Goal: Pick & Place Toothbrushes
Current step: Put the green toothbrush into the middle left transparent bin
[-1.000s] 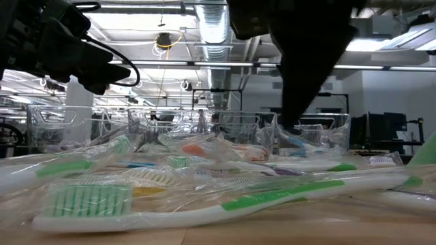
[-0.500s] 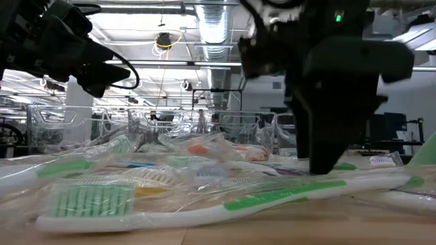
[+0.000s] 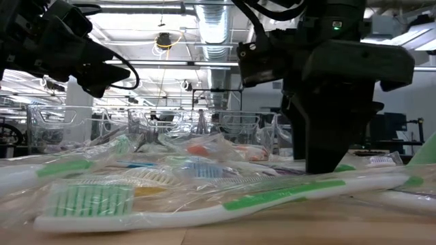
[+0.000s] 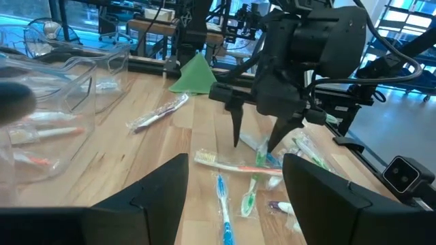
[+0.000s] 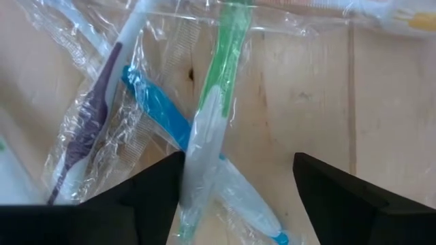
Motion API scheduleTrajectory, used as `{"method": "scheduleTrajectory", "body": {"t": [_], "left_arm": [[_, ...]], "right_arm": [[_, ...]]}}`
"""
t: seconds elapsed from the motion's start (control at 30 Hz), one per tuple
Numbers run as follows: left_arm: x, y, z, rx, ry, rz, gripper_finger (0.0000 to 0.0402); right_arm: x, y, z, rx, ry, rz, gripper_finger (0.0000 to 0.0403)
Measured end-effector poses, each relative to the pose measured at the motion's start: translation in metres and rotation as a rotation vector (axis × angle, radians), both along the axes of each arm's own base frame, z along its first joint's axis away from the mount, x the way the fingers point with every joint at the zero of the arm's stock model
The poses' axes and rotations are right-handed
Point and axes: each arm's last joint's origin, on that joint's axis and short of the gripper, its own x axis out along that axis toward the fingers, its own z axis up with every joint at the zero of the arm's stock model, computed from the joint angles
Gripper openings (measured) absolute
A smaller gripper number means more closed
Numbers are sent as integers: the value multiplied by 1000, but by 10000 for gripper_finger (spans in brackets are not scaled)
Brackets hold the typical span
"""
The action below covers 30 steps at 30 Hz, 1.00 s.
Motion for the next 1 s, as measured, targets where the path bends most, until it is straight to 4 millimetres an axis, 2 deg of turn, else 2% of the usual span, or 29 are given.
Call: {"method": "scheduleTrajectory", "body": {"t": [0.3,0.47,0.63,0.83,0.9,1.0], "left_arm": [[0,0,0,1,2,0,231],[0,0,-1,2,7,0,231],[0,0,-1,3,7,0,231],[0,0,-1,3,7,0,231],[0,0,-1,3,8,0,231],[0,0,-1,4,10,0,231]], "right_arm": [[-1,-1,0,-1,7,1,220],[0,-1,6,-26,53,0,183],[5,0,25,-34,62,-2,117],[7,-1,32,-37,68,-7,14],[7,-1,32,-35,65,-10,10],[7,-1,32,-33,64,-17,33]]}}
